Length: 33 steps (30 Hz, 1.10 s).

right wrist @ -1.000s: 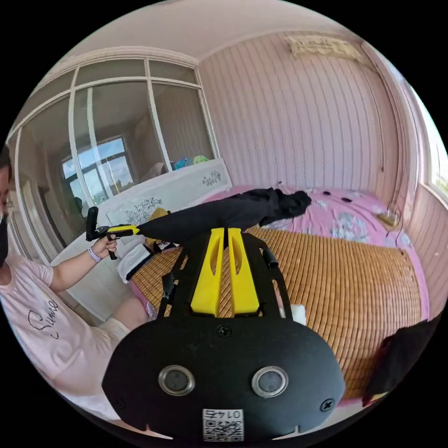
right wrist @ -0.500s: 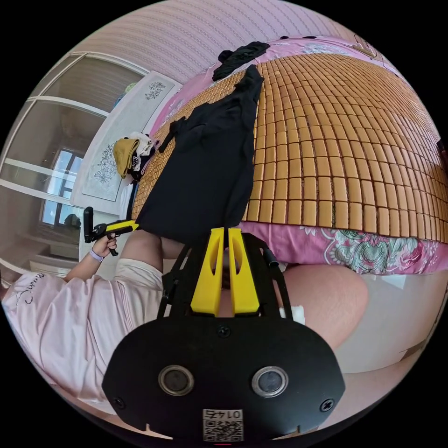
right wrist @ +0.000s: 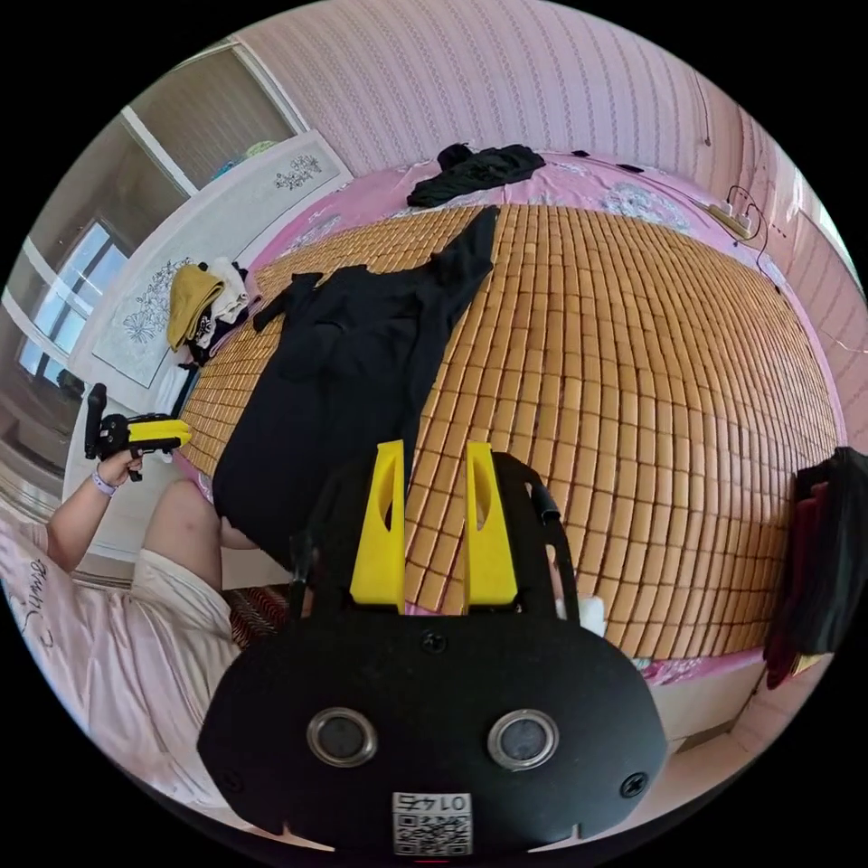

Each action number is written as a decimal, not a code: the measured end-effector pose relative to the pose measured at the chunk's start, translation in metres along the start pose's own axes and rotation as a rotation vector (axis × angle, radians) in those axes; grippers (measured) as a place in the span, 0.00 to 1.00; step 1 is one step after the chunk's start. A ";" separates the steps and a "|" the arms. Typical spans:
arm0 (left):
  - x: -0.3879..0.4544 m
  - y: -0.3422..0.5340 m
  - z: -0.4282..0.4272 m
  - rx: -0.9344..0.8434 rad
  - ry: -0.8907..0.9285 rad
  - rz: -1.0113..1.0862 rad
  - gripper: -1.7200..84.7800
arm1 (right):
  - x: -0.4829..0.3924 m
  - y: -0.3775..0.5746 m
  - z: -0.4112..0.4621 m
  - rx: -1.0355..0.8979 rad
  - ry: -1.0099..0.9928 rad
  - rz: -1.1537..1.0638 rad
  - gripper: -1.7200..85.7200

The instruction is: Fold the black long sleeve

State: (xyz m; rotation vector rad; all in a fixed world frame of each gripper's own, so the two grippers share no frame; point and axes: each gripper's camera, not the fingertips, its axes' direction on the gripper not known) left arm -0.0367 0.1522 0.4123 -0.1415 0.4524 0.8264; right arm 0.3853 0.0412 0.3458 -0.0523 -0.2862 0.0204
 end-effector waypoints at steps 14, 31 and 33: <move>0.063 -0.240 0.116 -0.058 -0.162 0.326 0.01 | 0.060 -0.211 0.153 0.006 0.056 0.216 0.14; 0.139 -0.285 0.145 -0.138 -0.472 0.589 0.01 | 0.076 0.035 -0.020 0.269 0.358 0.289 0.03; 0.124 -0.291 0.140 -0.096 -0.373 0.480 0.01 | 0.078 0.067 -0.023 0.220 0.347 0.324 0.04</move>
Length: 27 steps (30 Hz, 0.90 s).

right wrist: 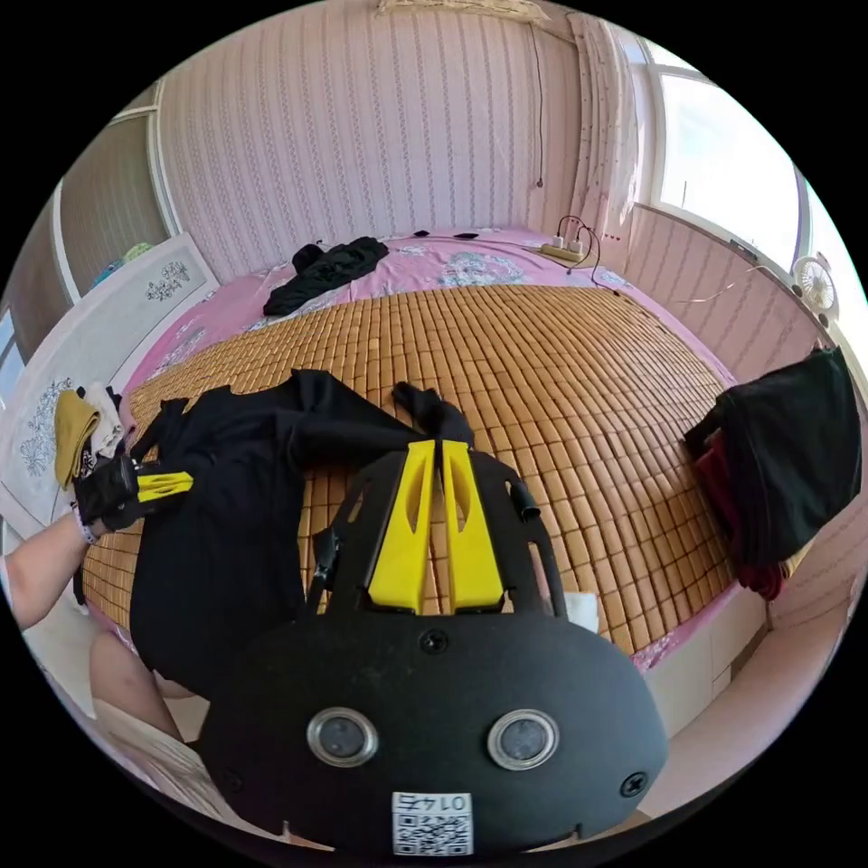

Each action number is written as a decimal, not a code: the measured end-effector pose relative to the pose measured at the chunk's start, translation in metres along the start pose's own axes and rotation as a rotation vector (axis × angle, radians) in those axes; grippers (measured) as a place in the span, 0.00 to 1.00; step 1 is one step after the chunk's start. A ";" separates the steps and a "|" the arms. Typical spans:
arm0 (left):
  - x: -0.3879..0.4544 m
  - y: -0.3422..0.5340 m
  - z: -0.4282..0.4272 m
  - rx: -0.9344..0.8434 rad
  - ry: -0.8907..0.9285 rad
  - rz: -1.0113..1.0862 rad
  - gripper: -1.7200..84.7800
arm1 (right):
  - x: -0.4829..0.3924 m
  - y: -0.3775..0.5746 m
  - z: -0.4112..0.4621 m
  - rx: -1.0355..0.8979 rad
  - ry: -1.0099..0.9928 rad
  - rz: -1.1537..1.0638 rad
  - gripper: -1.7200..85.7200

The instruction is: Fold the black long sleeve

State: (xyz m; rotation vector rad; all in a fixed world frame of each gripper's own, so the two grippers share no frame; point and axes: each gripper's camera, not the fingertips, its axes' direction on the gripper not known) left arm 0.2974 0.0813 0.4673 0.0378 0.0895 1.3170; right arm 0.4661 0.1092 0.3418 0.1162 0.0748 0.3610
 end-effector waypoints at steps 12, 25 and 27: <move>-0.054 -0.015 -0.035 0.191 0.314 -0.252 0.01 | 0.065 -0.014 0.057 0.003 -0.072 0.123 0.12; -0.038 -0.136 -0.076 0.402 0.493 -0.110 0.01 | 0.163 0.109 -0.050 0.289 -0.037 0.442 0.08; -0.037 -0.153 -0.076 0.403 0.522 -0.104 0.01 | 0.181 0.119 -0.049 0.279 0.016 0.489 0.10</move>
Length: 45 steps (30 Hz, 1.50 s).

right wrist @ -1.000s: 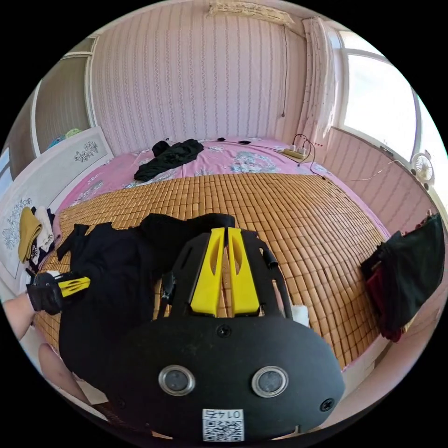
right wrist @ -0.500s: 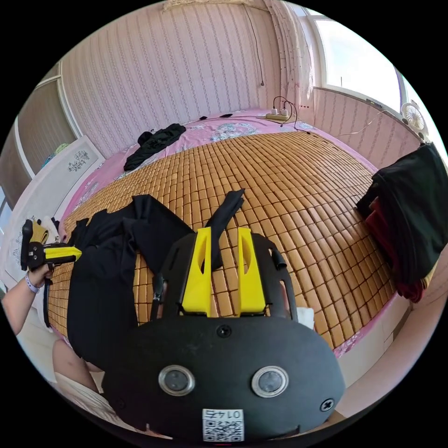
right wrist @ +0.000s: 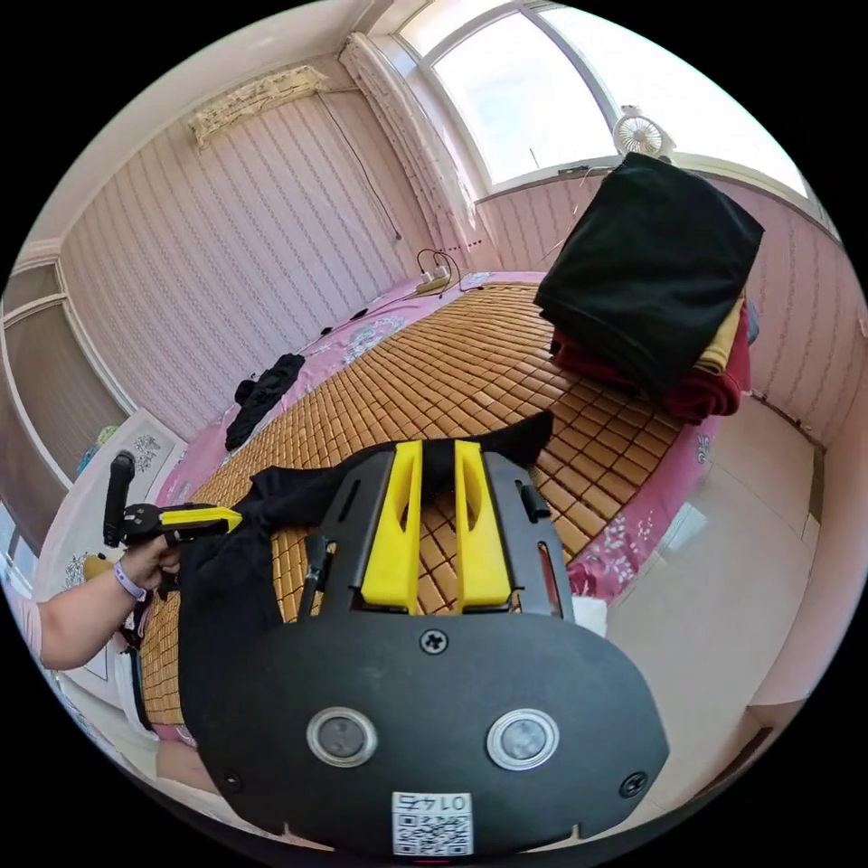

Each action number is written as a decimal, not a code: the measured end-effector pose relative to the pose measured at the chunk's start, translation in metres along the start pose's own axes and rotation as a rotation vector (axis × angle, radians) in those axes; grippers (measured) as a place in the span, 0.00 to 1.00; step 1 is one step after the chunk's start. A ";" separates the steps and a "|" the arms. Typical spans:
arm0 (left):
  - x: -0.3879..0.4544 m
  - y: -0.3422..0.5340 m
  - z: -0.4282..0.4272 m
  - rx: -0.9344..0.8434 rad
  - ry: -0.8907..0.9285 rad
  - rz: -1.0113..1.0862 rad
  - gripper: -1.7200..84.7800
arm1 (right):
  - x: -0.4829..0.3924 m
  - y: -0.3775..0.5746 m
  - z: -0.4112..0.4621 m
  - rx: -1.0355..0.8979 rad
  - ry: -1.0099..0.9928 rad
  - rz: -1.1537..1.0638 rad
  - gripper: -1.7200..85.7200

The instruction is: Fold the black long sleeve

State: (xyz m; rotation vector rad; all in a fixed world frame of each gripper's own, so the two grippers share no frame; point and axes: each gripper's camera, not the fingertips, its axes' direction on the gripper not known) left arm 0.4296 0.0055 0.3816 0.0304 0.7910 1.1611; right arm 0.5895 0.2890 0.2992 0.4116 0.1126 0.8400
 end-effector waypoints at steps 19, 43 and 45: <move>0.001 -0.107 0.089 -0.121 0.025 -0.103 0.01 | 0.117 -0.009 0.027 -0.142 -0.100 0.132 0.03; -0.020 -0.107 0.066 -0.035 0.069 -0.122 0.01 | 0.193 -0.008 0.038 -0.310 -0.125 0.072 0.04; -0.020 -0.107 0.064 -0.026 0.077 -0.099 0.01 | 0.202 -0.011 0.026 -0.250 -0.190 0.078 0.03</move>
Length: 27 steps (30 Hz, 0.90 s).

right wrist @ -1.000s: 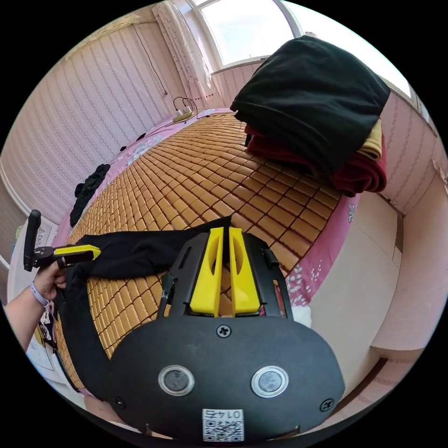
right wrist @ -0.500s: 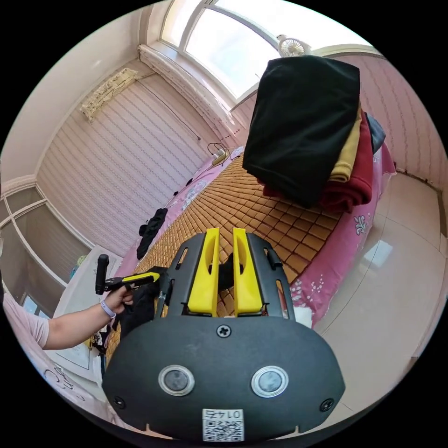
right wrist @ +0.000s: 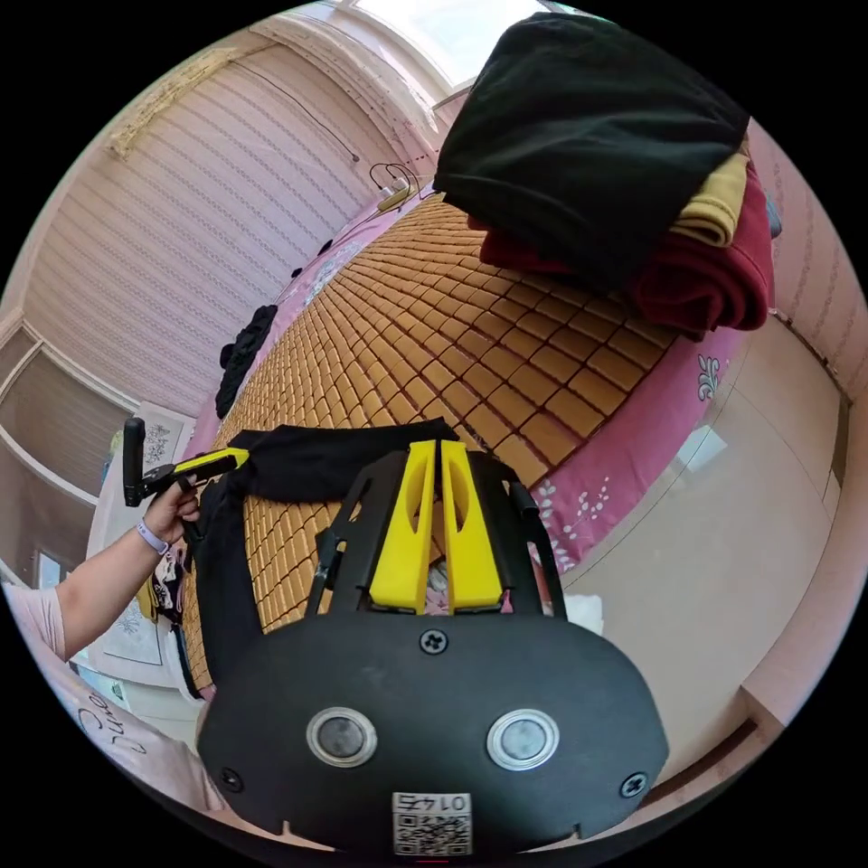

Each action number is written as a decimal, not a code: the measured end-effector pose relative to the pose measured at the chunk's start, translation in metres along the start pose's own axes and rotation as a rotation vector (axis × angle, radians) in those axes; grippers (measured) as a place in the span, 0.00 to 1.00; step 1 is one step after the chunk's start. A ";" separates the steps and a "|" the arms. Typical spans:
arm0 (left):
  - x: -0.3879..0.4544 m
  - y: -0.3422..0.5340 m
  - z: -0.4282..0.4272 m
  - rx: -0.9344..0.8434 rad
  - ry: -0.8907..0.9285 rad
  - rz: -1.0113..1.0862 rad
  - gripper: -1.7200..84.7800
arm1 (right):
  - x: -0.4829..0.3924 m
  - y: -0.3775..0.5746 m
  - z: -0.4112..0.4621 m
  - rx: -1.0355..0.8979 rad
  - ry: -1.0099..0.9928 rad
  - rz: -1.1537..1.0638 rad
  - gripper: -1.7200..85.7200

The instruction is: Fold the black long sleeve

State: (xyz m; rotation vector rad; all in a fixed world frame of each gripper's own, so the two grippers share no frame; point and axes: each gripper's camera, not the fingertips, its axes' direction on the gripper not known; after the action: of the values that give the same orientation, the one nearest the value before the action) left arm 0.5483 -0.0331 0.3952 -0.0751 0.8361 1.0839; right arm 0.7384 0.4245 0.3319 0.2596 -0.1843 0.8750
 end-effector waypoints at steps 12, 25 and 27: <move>-0.011 -0.012 -0.020 0.181 0.028 -0.041 0.03 | 0.023 -0.005 -0.027 0.428 -0.117 0.086 0.07; -0.039 -0.040 0.040 -0.018 -0.005 -0.187 0.07 | 0.025 -0.033 0.042 -0.042 0.029 0.019 0.04; -0.040 -0.045 0.057 -0.074 0.004 -0.202 0.07 | 0.028 -0.035 0.039 -0.035 -0.042 0.020 0.03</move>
State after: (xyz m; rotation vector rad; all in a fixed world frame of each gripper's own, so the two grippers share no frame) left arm 0.6085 -0.0597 0.4455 -0.2190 0.7743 0.9238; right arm 0.7809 0.4117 0.3716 0.2437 -0.2414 0.8862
